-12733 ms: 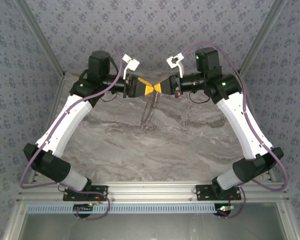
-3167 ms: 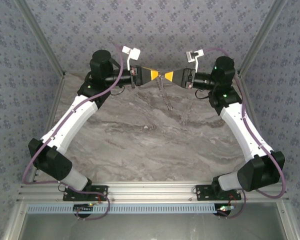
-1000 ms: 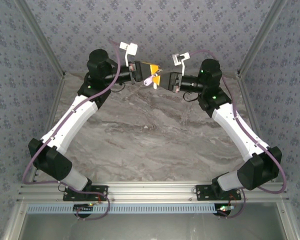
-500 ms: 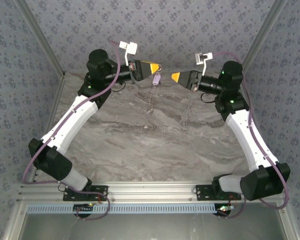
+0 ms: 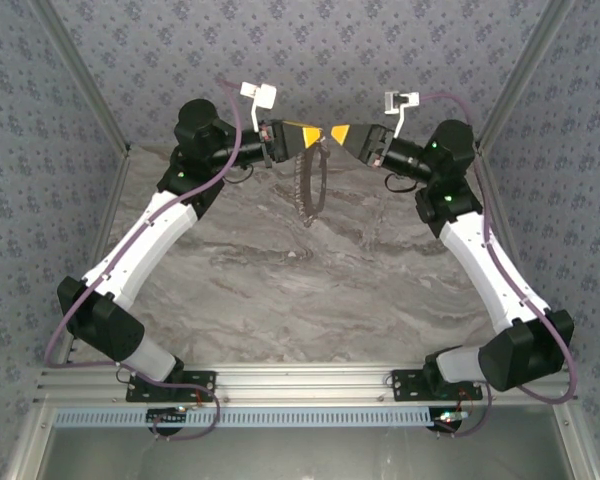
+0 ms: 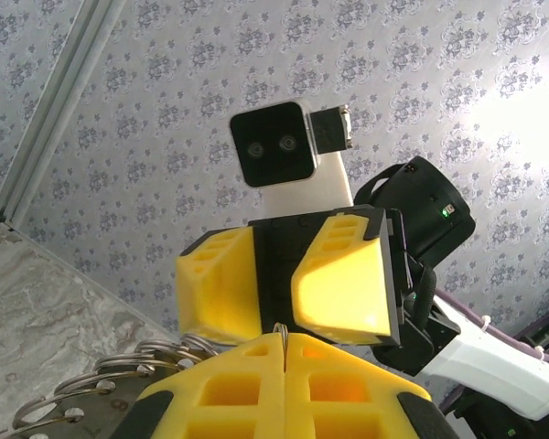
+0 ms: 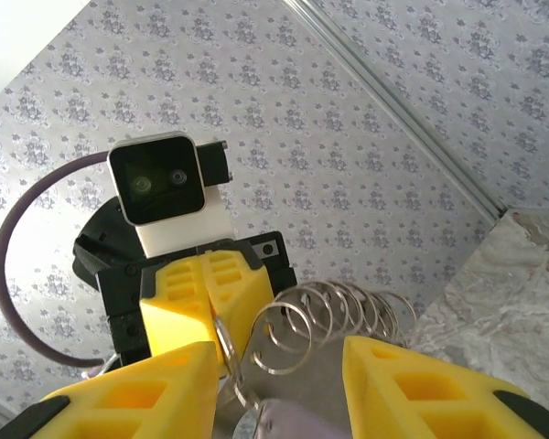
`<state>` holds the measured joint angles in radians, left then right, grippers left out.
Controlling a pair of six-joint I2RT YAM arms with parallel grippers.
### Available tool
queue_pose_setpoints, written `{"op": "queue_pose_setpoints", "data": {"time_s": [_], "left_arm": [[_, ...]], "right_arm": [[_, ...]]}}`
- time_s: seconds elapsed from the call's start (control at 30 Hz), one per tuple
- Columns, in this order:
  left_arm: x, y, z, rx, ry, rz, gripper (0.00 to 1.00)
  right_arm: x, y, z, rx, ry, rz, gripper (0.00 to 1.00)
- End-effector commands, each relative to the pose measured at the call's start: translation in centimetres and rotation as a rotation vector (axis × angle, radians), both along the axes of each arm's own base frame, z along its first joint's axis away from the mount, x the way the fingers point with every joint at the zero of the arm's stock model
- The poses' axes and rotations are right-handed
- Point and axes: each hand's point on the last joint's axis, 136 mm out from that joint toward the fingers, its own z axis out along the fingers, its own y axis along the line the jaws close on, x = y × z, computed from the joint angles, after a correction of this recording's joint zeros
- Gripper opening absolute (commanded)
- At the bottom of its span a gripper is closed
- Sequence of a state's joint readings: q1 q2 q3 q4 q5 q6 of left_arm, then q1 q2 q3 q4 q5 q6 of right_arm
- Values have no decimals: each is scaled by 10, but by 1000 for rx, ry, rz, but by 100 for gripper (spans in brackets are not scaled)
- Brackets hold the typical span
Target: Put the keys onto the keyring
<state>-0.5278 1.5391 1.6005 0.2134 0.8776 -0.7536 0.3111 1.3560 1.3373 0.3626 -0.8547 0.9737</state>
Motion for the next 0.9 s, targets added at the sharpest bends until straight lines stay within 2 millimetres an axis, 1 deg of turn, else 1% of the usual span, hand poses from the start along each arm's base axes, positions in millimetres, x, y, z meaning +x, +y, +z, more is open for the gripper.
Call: {"op": "queue_pose_setpoints", "data": {"time_s": [0.0,0.23,0.3,0.53,0.7,0.87], "left_arm": [[-19,7,30,-55,-83,-7,0],[-20,8,28,-49,-84,0,0],[-21,8,28,-49,-86,1,0],[-21,7,28,-47,-88,0,0],[-22,8,28,-45,-90,1,0],[-22,7,27,-46,-90,0,0]], "right_arm": [[-4,3,26,48,-67,-2,42],[-7,8,23,46,-62,19,34],[-9,10,24,46,-65,27,33],[-15,16,24,48,-69,45,40],[-18,13,23,52,-64,30,44],[-21,10,23,60,-67,22,43]]}}
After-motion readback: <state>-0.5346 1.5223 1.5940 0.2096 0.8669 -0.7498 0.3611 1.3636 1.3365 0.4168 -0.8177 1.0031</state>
